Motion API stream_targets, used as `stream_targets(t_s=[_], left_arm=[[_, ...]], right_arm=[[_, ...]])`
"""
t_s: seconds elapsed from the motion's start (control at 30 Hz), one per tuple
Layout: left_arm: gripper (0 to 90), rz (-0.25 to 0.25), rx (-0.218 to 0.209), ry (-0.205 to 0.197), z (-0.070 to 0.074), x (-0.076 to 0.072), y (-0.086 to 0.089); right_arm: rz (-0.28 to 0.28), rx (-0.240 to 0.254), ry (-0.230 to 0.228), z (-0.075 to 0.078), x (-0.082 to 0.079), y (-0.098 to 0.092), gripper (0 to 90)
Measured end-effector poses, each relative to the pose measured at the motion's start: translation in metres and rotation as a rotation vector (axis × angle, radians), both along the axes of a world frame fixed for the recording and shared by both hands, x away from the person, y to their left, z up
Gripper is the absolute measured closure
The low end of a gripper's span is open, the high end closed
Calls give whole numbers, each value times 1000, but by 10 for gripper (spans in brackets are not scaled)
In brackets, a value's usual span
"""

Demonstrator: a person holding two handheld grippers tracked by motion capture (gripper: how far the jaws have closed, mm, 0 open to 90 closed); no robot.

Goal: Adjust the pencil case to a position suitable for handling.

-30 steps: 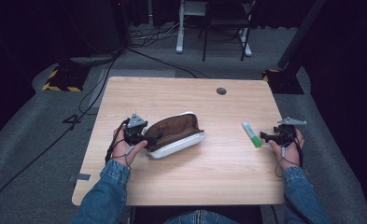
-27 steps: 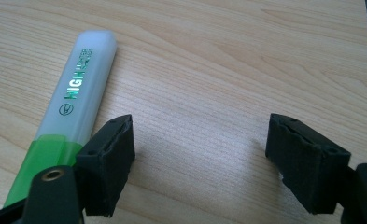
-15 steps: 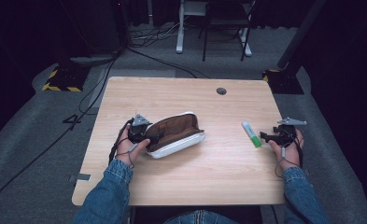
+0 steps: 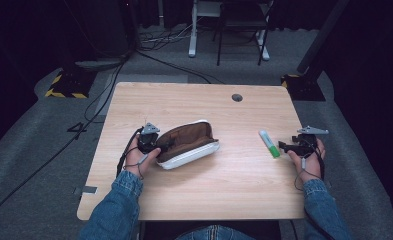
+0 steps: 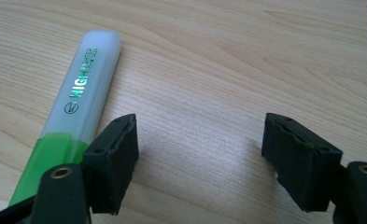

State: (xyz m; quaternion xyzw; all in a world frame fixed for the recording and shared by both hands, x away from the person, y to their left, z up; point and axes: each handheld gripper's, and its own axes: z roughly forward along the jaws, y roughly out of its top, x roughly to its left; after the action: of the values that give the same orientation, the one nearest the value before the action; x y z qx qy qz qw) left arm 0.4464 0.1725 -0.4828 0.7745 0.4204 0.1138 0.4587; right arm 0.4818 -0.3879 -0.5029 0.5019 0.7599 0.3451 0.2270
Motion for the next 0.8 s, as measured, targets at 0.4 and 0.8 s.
stream_targets(t_s=[0.4,0.8], left_arm=[[764,-31,-4,24,1,-2,0],[823,-41,-22,48,5,-5,-2]], right_arm=[[0,0,0,0,0,0,279],[0,1,0,0,0,0,279]])
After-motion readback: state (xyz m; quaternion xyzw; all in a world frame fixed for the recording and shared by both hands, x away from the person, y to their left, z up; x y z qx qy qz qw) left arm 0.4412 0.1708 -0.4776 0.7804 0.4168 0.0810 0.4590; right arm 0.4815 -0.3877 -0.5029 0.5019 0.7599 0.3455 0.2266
